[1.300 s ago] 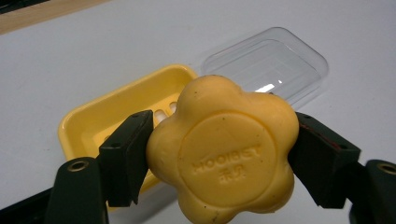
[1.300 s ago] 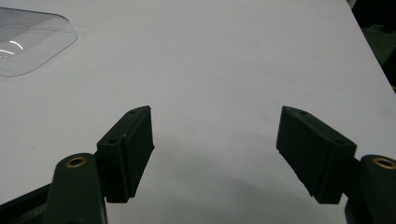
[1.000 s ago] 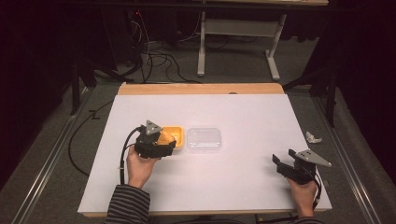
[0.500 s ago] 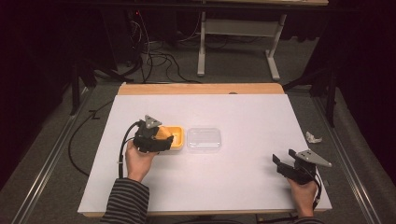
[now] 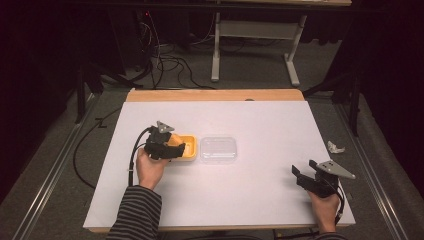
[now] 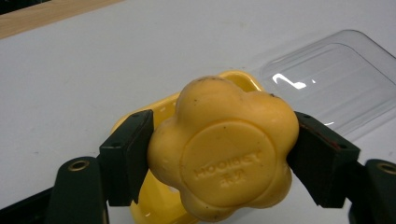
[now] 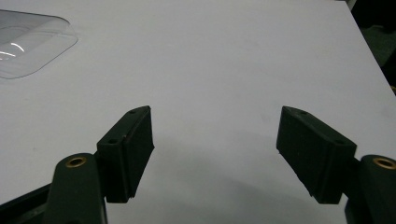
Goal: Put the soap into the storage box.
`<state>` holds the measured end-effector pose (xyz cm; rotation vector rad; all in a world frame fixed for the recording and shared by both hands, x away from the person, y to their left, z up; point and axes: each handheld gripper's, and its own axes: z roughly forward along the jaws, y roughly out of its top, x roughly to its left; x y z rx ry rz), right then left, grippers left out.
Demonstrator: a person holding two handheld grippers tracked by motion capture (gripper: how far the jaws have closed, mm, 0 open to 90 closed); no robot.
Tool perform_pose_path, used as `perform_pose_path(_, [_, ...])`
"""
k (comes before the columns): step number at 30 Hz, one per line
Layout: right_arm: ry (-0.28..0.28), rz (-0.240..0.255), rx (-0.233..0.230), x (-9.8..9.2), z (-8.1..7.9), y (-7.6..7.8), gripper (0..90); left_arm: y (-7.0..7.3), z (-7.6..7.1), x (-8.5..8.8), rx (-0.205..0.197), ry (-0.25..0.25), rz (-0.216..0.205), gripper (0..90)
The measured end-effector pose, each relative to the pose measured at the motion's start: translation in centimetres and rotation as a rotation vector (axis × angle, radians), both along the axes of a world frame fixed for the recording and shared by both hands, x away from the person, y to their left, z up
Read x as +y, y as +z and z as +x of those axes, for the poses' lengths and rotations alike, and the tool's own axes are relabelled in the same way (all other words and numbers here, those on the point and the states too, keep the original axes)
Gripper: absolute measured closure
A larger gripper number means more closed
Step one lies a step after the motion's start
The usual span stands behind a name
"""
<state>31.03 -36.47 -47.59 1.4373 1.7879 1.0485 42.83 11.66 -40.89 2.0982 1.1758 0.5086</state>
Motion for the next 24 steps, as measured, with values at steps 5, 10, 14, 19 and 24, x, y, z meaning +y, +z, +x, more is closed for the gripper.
perform_pose_path(5, [-0.001, 0.001, -0.003, 0.0, 0.0, 0.0, 27.6, -0.5, 0.4, -0.2, 0.014, 0.001, 0.022, 27.7])
perform_pose_path(10, [0.002, 0.001, -0.003, 0.0, 0.0, 0.0, 27.6, -0.8, 0.8, -0.1, 0.024, 0.012, 0.024, 27.7])
perform_pose_path(14, [0.001, 0.0, -0.002, 0.0, 0.0, 0.0, 27.6, -1.1, 1.0, -0.2, 0.032, 0.013, 0.039, 27.8])
perform_pose_path(19, [0.001, 0.002, -0.002, 0.0, 0.0, 0.0, 27.6, -1.4, 1.2, -0.4, 0.037, 0.016, 0.046, 27.8])
perform_pose_path(24, [0.002, 0.001, -0.003, 0.0, 0.0, 0.0, 27.6, -1.8, 1.2, -0.5, 0.04, 0.014, 0.057, 27.8])
